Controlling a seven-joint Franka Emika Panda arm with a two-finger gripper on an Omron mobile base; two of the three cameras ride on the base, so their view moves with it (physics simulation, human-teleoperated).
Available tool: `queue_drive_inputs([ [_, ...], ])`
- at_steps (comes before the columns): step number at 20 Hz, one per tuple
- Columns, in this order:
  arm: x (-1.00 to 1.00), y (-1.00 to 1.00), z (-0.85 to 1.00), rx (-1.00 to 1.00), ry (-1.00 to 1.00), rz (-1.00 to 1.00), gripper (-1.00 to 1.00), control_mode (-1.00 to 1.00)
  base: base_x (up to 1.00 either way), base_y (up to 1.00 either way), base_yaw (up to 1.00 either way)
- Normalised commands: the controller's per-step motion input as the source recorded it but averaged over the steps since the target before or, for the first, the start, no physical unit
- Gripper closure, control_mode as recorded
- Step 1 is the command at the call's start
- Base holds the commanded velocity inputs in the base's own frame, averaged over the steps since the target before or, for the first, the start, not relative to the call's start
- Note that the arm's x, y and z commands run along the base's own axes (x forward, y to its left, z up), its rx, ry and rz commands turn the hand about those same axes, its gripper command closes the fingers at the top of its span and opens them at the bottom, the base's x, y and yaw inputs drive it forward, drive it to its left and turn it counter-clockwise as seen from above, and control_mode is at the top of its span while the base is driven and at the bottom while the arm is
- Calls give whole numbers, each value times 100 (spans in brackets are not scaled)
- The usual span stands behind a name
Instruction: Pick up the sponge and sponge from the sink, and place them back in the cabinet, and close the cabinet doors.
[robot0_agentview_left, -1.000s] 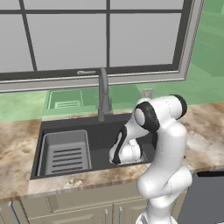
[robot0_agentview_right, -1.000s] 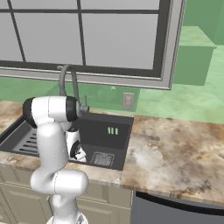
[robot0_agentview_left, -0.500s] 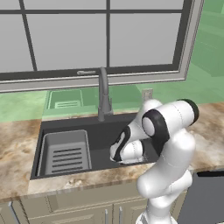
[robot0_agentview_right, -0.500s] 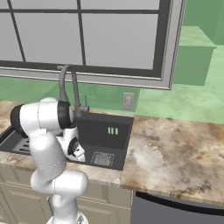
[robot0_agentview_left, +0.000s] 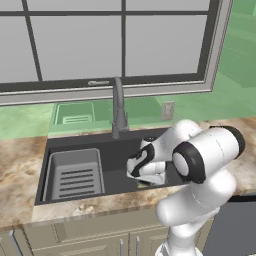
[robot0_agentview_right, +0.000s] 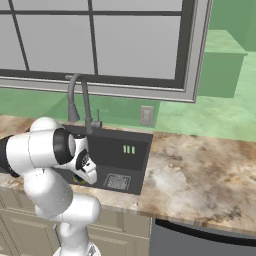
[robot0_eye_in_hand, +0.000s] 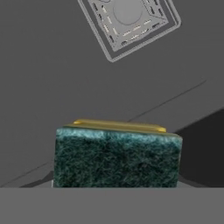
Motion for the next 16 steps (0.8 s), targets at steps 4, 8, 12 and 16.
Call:
queue_drive_inputs([
  [4,-8,-12,37,0,0,3,100,-100,0,0,0],
  [8,-12,-14,37,0,0,4,100,-100,0,0,0],
  [12,-16,-16,35,0,0,5,100,-100,0,0,0],
  [16,-16,-13,31,0,0,7,100,-100,0,0,0],
])
